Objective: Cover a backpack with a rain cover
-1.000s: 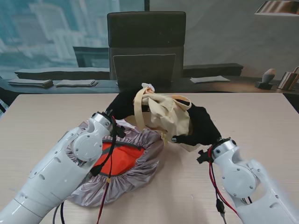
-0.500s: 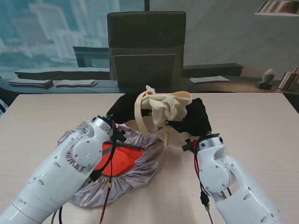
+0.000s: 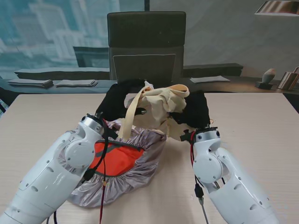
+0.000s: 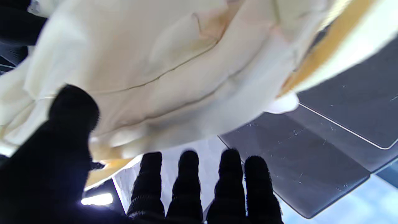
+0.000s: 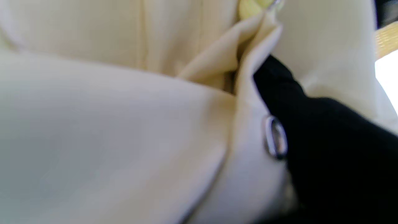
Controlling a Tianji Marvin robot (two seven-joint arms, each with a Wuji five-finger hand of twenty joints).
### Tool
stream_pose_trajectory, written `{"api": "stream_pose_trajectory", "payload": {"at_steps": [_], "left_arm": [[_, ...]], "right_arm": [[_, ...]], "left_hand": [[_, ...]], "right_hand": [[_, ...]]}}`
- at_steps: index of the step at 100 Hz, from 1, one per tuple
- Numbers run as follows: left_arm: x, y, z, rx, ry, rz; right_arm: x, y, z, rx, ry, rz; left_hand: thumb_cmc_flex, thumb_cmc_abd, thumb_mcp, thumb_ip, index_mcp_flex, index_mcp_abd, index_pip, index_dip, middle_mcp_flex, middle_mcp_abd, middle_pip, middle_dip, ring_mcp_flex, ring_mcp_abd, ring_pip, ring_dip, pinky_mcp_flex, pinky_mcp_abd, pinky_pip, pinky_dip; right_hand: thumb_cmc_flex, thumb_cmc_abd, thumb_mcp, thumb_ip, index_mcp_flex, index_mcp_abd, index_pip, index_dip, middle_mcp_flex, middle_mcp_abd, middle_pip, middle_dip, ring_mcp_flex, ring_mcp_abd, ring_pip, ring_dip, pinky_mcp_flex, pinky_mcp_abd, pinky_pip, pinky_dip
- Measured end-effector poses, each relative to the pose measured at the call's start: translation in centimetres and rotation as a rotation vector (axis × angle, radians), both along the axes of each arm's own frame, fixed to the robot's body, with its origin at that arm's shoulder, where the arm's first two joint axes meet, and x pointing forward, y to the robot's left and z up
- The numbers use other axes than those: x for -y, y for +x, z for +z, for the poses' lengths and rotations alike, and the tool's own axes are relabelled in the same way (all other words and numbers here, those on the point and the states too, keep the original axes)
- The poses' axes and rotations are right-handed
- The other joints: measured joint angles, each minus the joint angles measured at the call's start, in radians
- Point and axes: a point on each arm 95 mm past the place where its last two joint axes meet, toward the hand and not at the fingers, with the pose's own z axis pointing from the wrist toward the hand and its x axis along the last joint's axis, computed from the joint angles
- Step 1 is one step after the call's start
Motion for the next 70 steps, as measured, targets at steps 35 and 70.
{"api": "stream_pose_trajectory", "payload": {"at_steps": [35,70], "left_arm": [[-5.3,-3.1,0.3,0.051,0.193,0.157],[-6.9,-3.9,-7.4,-0.361,0.536,0.052]], "right_arm": [[2.8,2.5,0.2,0.106,0.044,-0.15],[6.3,2.5,2.2,0.192,0.095,-0.169]], "left_hand": [[0.004,0.053,-0.139,0.012,0.035,0.086,-0.025,-0.027,-0.047,0.046,-0.126,0.027,-0.062,-0.021,-0.201,-0.022,-0.003,-0.004,-0.217,-0.103],[0.077,0.156,-0.08,0.04,0.326,-0.066,0.254,0.125,0.299,-0.006,0.099,0.052,0.213,-0.025,0.005,0.025,0.043,0.043,0.016,0.013]], "right_hand": [[0.0,-0.008,0.011,-0.001,0.008,0.001,0.0,0.015,0.011,0.006,0.0,0.02,0.008,0.008,0.01,0.0,0.0,0.0,0.003,0.005],[0.0,-0.008,0.012,-0.001,0.008,0.001,0.001,0.025,0.011,0.009,0.0,0.031,0.008,0.011,0.019,-0.001,-0.001,0.0,0.013,0.005]]}}
